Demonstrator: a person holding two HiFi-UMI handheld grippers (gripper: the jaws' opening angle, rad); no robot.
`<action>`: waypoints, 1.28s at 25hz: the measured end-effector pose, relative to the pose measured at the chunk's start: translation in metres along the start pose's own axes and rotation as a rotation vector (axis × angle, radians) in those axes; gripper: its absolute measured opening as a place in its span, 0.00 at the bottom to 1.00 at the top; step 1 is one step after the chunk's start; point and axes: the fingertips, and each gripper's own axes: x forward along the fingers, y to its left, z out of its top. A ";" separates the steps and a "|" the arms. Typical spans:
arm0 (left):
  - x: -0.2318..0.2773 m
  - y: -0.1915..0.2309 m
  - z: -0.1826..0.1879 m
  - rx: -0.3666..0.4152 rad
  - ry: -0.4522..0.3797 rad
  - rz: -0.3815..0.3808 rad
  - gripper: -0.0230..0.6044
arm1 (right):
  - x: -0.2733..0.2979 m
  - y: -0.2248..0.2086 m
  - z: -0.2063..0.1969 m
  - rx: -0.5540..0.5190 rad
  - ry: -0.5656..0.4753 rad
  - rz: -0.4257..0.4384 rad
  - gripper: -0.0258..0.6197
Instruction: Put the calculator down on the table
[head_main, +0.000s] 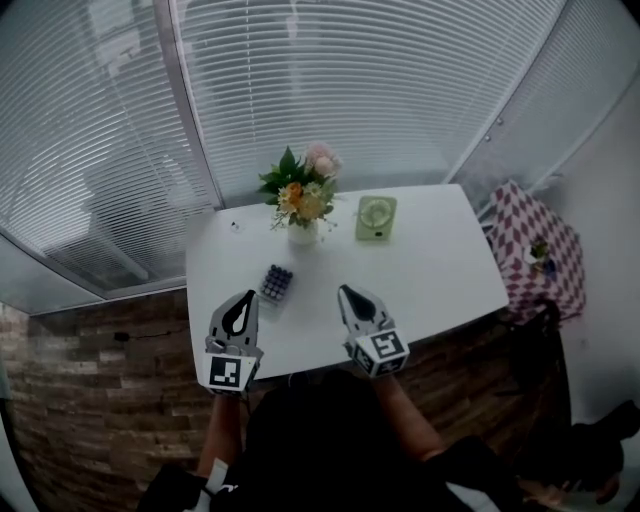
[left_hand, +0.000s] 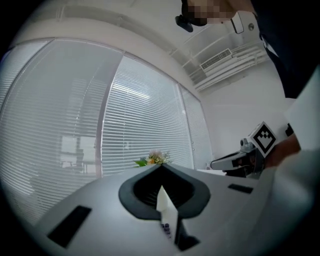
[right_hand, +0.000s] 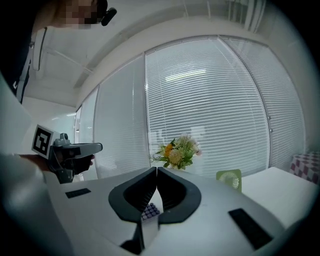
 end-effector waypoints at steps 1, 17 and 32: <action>0.000 0.000 0.000 0.007 -0.001 -0.006 0.05 | -0.001 0.000 0.001 -0.004 -0.003 -0.004 0.05; -0.001 -0.001 -0.006 -0.060 0.007 -0.019 0.05 | -0.005 0.001 0.010 -0.052 -0.022 -0.014 0.05; -0.001 0.002 -0.010 -0.097 0.019 0.001 0.05 | -0.007 -0.010 0.004 -0.049 0.007 -0.042 0.05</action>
